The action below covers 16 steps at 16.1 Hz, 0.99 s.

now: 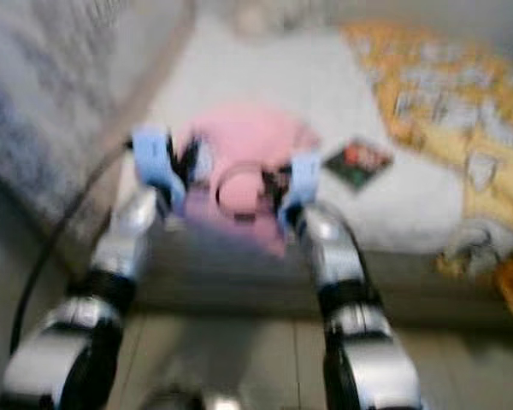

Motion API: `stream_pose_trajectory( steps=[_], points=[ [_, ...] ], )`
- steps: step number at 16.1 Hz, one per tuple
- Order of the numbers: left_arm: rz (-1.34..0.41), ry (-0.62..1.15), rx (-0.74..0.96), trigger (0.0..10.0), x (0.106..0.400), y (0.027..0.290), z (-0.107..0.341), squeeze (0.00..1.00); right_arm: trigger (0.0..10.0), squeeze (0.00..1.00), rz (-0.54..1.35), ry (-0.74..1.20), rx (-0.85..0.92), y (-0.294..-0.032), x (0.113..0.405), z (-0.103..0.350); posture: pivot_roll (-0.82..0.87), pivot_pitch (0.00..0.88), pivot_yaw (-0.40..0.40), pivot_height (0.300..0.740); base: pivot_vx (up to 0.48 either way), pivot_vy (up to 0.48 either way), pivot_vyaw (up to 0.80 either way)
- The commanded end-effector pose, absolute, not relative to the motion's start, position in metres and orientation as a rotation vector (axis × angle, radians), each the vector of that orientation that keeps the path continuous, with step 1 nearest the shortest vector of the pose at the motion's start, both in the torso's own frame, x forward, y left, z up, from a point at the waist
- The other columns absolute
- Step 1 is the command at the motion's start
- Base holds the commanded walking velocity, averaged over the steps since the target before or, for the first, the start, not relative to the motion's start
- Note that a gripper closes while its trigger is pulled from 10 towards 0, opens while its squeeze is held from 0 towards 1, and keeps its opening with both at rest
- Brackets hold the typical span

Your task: Clean up the room

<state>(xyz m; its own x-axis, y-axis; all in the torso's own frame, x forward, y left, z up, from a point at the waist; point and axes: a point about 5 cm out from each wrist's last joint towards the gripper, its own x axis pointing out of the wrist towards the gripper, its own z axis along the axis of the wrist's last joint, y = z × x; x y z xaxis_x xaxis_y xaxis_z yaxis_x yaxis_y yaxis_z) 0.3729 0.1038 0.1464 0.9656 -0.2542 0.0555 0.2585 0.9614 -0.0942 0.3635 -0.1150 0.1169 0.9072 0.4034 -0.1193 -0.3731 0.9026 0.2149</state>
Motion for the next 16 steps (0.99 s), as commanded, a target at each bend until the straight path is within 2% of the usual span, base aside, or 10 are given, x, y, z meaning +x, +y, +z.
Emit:
stream_pose_trajectory(
  steps=[1,16],
  points=[
    [-0.233,-0.104,-0.096,10.0,0.377,0.107,0.162,0.0,10.0,0.0,0.419,0.136,0.172,-0.113,0.366,0.124,0.07,0.0,-0.022,0.74,0.48,0.0,0.52],
    [-0.219,-0.092,-0.098,10.0,0.379,0.098,0.163,0.0,10.0,0.0,0.387,0.129,0.154,-0.126,0.369,0.126,0.07,0.0,-0.012,0.74,0.48,0.0,0.51]
  ],
)
